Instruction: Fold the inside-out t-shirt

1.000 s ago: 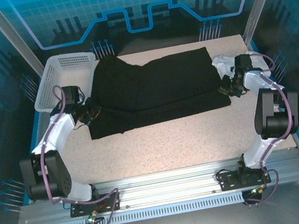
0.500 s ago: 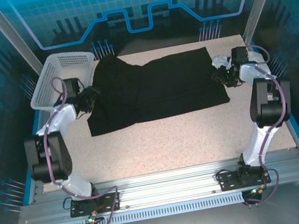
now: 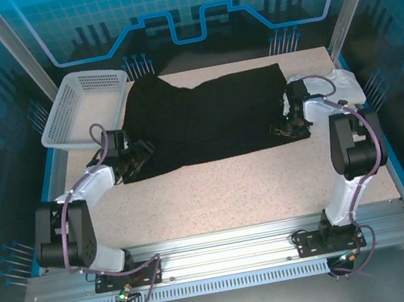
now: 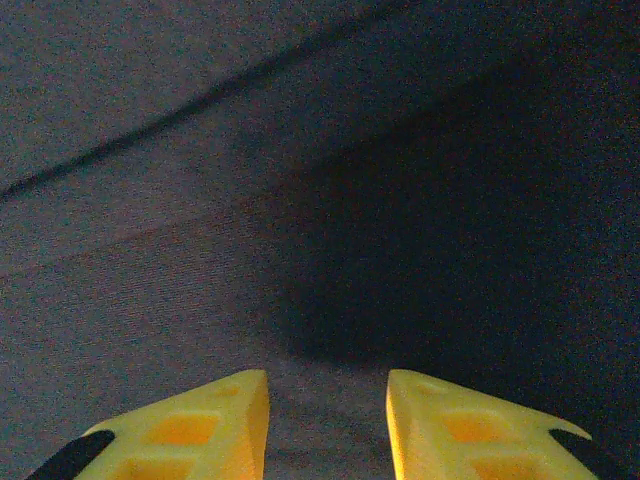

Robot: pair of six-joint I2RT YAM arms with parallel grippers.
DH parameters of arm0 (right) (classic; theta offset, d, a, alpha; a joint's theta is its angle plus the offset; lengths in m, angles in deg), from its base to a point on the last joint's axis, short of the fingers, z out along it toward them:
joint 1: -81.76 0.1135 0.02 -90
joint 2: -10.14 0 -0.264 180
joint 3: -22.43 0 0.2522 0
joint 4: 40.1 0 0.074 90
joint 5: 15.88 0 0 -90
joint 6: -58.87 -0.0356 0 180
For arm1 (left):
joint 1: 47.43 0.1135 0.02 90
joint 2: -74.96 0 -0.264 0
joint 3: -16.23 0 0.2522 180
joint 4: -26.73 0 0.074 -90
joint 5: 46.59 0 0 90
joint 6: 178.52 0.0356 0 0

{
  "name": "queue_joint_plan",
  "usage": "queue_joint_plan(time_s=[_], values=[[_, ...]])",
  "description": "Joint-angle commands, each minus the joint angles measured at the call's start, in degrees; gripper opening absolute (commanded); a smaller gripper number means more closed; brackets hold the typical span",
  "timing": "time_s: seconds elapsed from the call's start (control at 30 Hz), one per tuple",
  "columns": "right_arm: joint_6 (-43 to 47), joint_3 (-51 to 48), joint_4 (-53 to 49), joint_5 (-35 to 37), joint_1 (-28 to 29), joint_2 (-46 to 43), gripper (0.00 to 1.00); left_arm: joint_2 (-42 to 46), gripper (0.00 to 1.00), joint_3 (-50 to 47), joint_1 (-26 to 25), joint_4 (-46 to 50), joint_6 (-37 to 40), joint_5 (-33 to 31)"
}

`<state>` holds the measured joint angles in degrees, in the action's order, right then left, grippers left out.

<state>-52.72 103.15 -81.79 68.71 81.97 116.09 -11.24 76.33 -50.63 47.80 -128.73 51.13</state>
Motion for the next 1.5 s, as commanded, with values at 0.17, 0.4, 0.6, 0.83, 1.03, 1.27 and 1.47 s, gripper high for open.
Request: queue_joint_plan(time_s=[0.17,0.4,0.6,0.83,1.03,1.27,1.47], values=[[3.9,4.8,-13.2,5.3,0.5,5.6,0.34,-8.8,0.62,1.1,0.6,-2.3,5.1,-3.0],[1.9,-3.6,-14.4,5.0,-0.7,-0.8,0.32,-3.1,0.63,-9.4,0.4,-2.2,2.5,1.2],[-0.6,-14.4,-14.4,4.7,-2.0,-10.6,0.30,9.1,0.63,-20.5,-2.3,1.4,-3.7,3.9],[-2.8,-19.4,-7.7,5.0,1.2,-23.2,0.38,18.8,0.64,-19.7,-4.2,6.6,-4.3,1.4],[-2.4,-16.1,-5.4,5.2,1.5,-18.1,0.39,16.3,0.64,-15.1,-4.2,7.1,-1.4,0.7],[-1.2,-11.2,-4.3,5.4,1.9,-12.1,0.38,13.4,0.65,-15.1,-4.2,4.9,-1.8,1.9],[-0.8,-7.5,-4.2,5.9,2.7,-8.1,0.36,12.2,0.65,-15.4,-4.2,4.1,-1.6,2.0]])
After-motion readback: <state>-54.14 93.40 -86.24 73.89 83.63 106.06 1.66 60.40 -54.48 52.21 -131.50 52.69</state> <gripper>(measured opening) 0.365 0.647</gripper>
